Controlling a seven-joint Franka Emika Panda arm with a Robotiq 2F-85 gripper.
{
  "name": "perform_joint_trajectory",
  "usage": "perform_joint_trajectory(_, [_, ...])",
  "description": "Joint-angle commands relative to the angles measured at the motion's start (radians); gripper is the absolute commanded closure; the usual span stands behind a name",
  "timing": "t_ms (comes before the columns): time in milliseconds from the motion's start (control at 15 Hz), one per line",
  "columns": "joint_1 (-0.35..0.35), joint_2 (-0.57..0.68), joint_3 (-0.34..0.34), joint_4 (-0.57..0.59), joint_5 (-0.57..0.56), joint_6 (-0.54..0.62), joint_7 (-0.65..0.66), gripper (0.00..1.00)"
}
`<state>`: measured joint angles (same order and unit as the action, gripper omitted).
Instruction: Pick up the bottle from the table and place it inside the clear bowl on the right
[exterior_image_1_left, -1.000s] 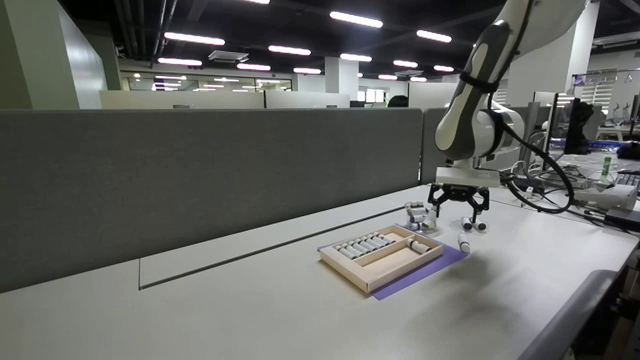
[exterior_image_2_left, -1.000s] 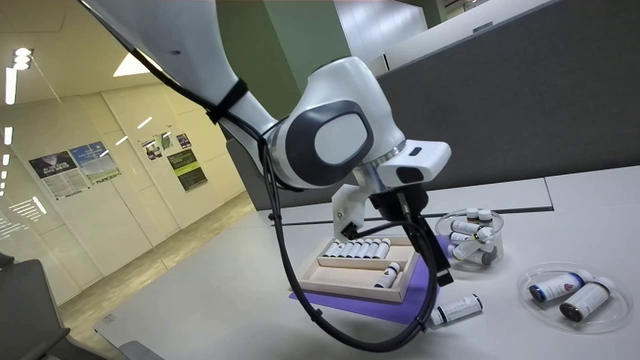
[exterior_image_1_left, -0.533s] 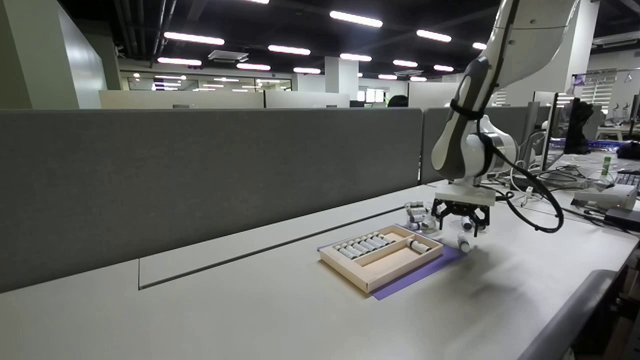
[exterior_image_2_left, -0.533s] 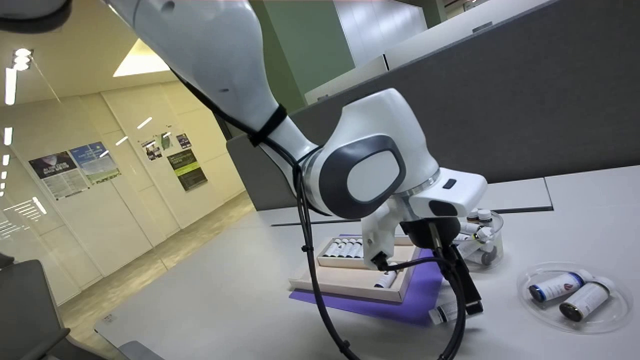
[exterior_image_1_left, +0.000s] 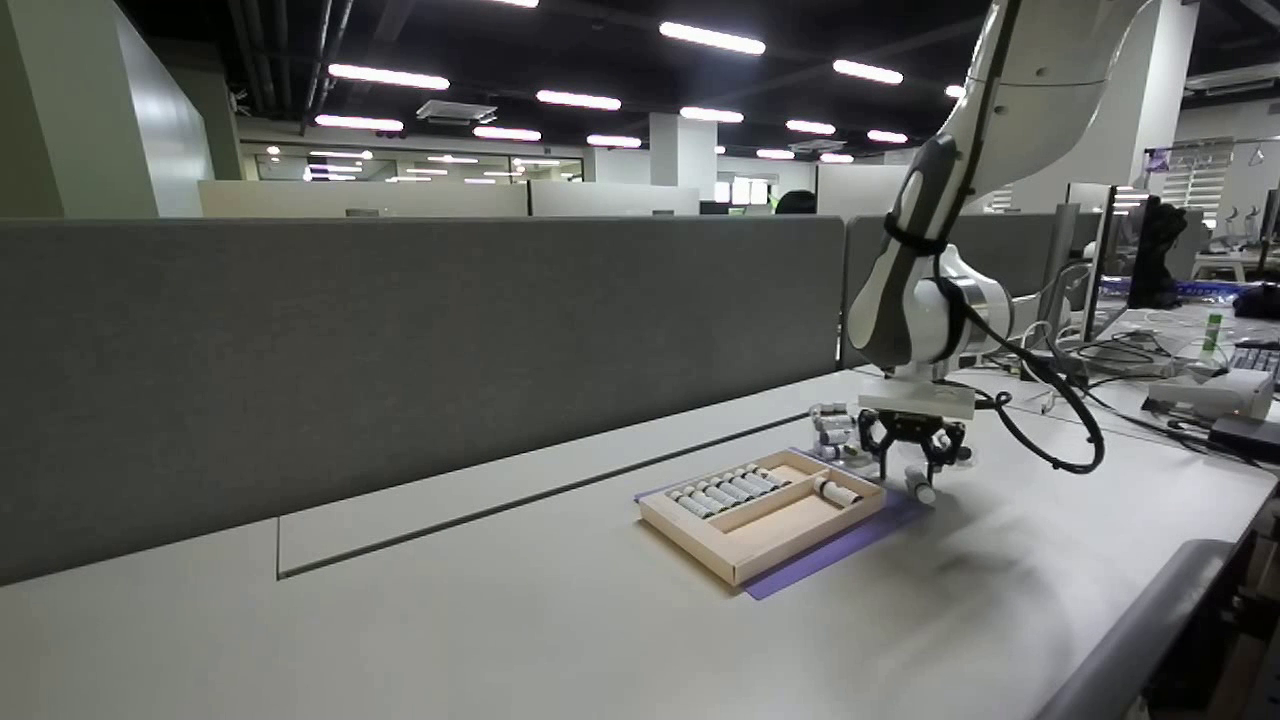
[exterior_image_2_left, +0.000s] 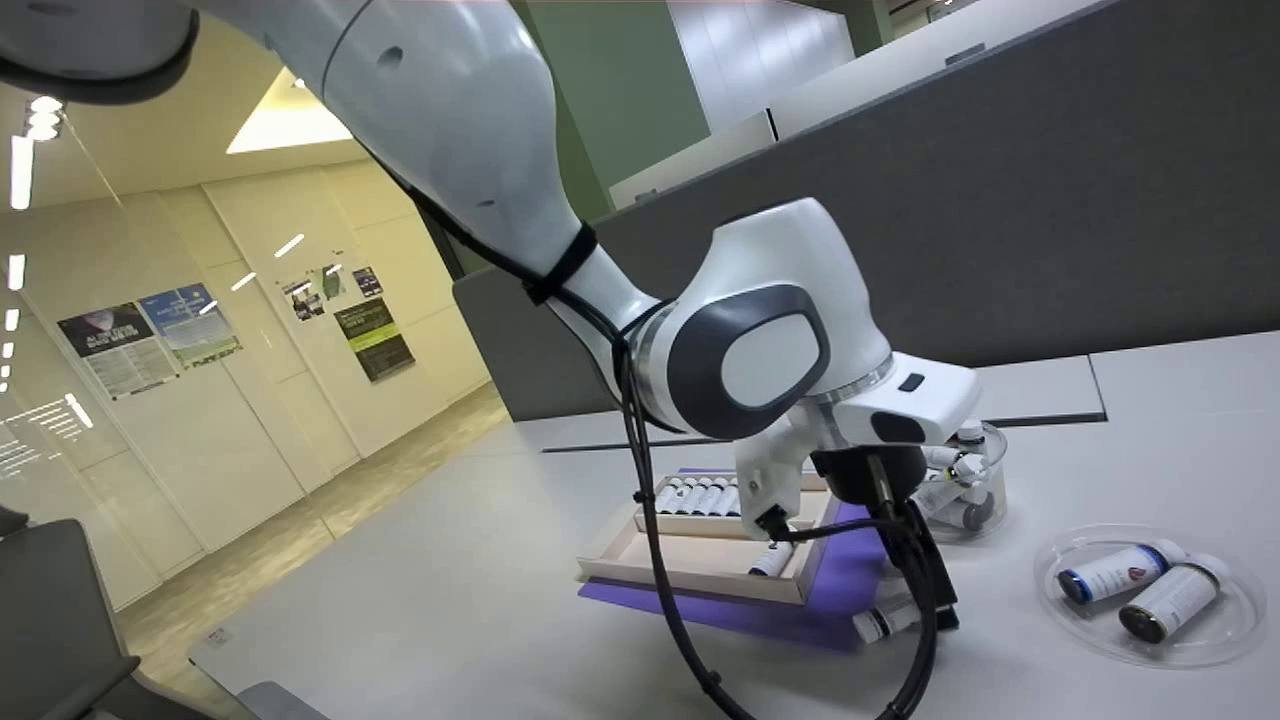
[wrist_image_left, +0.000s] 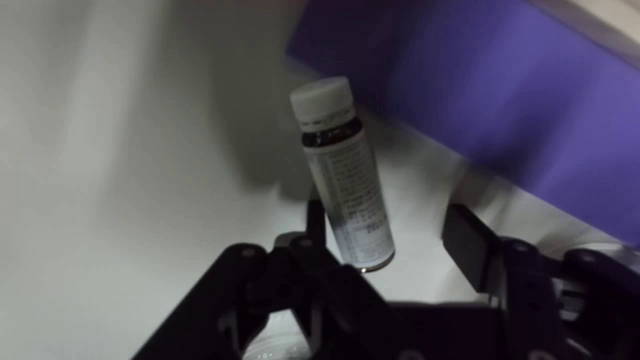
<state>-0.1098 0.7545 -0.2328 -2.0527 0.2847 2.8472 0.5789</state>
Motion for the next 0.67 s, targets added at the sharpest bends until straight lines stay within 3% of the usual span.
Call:
perform_joint_trajectory(0, [-0.006,0.015,-0.008,0.06,0.013,-0.106,-0.001,0.71])
perform_joint_trajectory(267, [-0.003,0.01,-0.018,0.085,0.004,-0.182,0.008,0.98])
perform_joint_trajectory(600, [-0.001,-0.036,-0.031,0.071,-0.004,-0.22,0.003,0.94])
